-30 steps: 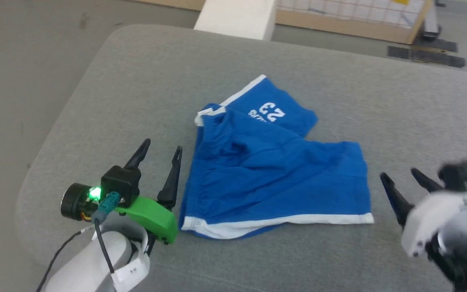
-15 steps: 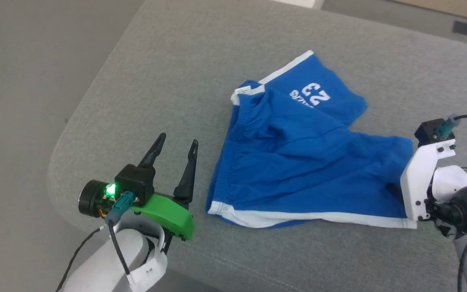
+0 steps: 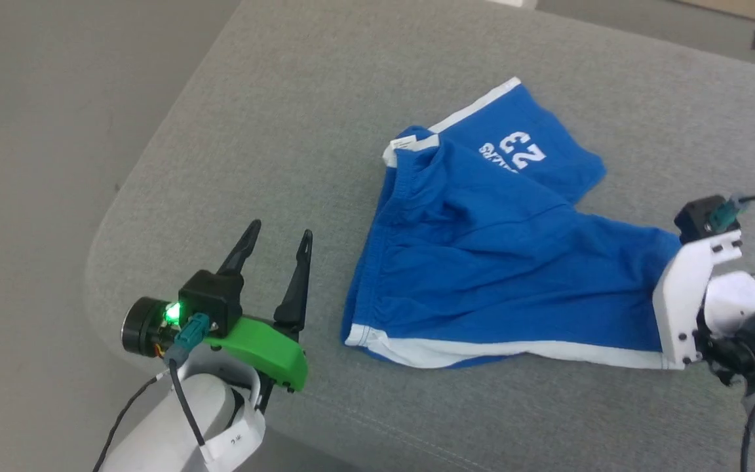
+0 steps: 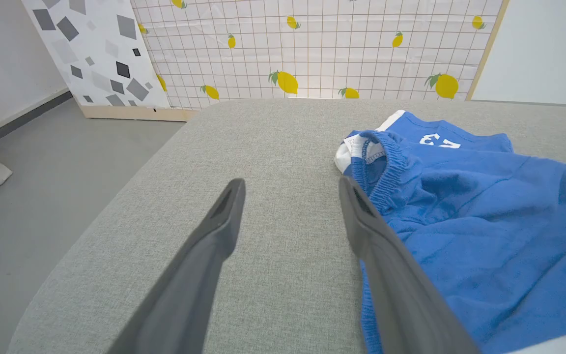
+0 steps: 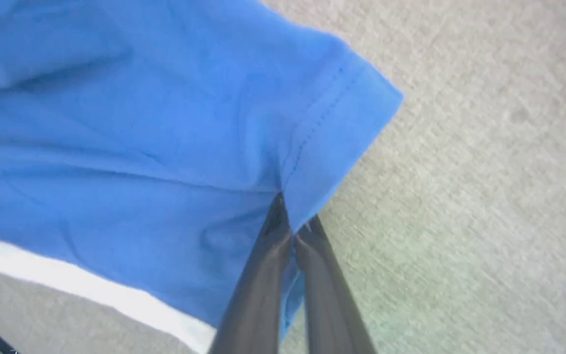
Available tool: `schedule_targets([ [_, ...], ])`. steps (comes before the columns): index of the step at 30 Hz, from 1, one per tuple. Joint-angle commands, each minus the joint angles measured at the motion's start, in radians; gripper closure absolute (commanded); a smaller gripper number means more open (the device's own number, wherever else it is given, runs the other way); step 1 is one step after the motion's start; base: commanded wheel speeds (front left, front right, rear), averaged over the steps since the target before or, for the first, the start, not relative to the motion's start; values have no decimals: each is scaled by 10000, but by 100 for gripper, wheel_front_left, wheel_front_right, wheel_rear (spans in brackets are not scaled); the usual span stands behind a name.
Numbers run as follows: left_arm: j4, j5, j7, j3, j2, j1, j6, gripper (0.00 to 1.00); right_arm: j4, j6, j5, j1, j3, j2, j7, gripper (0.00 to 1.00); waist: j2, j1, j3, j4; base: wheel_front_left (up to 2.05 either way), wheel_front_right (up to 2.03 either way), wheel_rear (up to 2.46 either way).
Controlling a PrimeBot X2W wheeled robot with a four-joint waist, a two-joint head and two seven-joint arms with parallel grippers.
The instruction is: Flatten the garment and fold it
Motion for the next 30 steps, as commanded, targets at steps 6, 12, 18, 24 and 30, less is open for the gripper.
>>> schedule_targets([
  [6,59,122,-47,12,107,351,-82,0,-110,-17,344,830,-224,-1044,-138,100,0,0,-802,-835,0,0,0],
  [12,-16,64,-42,-36,128,532,-46,0,-605,-17,625,1429,-706,-1778,146,100,0,0,-992,-1172,0,0,0],
  [18,-98,21,-43,-27,50,486,-9,0,-662,-17,481,2009,-1377,-2242,277,100,0,0,-802,-1258,0,0,0],
  [24,-97,-31,-44,35,-63,395,-18,0,-706,-17,263,1931,-1648,-1858,-1054,0,0,0,-737,-1402,0,0,0],
  [30,-358,-175,4,58,73,579,-76,0,-1227,-17,492,1725,-1500,-1424,-3546,0,0,0,-1088,-1889,0,0,0],
])
